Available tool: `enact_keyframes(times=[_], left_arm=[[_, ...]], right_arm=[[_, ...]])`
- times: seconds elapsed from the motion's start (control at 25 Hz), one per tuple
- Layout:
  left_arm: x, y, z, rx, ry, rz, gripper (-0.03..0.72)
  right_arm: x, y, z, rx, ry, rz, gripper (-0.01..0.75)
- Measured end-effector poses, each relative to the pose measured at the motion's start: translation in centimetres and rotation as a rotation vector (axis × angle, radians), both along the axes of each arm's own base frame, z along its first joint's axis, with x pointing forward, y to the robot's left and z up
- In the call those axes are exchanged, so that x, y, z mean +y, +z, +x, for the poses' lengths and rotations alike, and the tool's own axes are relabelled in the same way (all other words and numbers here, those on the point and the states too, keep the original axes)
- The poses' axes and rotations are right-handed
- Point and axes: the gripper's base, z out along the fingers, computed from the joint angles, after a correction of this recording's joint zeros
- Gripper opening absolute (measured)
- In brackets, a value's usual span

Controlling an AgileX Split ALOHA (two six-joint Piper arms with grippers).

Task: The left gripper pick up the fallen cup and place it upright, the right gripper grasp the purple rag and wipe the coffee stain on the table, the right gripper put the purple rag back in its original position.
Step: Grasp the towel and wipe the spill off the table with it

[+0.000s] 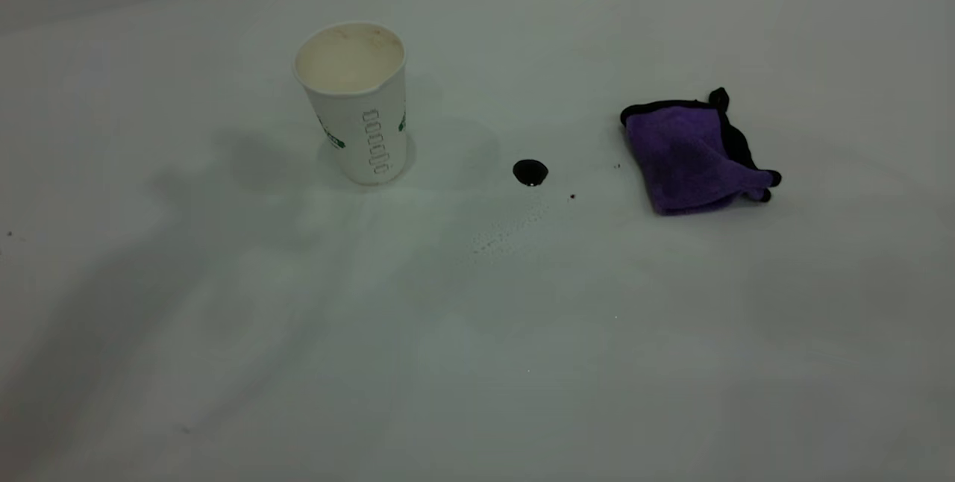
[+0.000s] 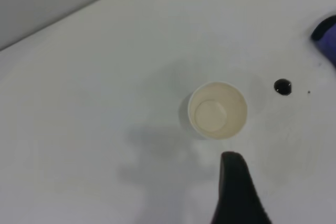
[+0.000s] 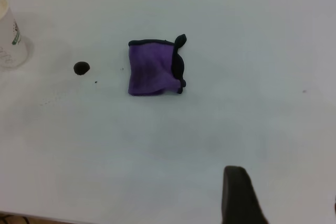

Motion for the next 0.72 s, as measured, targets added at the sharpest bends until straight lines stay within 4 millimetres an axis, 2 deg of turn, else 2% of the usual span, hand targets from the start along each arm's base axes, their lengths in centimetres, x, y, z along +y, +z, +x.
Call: enact_keyframes(times=[0.16, 0.28, 0.72], left_arm=[[1.6, 0.2, -4.1, 0.006, 0.011, -0.005, 0.5], [2.8, -1.5, -7.0, 0.057, 0.012, 0.015, 0.5], [6.1, -14.3, -15.6, 0.426, 0.017, 0.161, 0.5]], right_arm=[[0.0, 0.0, 0.0, 0.0, 0.0, 0.0, 0.47], [0.0, 0.0, 0.0, 0.0, 0.0, 0.0, 0.47], [0.0, 0.0, 0.0, 0.0, 0.0, 0.0, 0.47]])
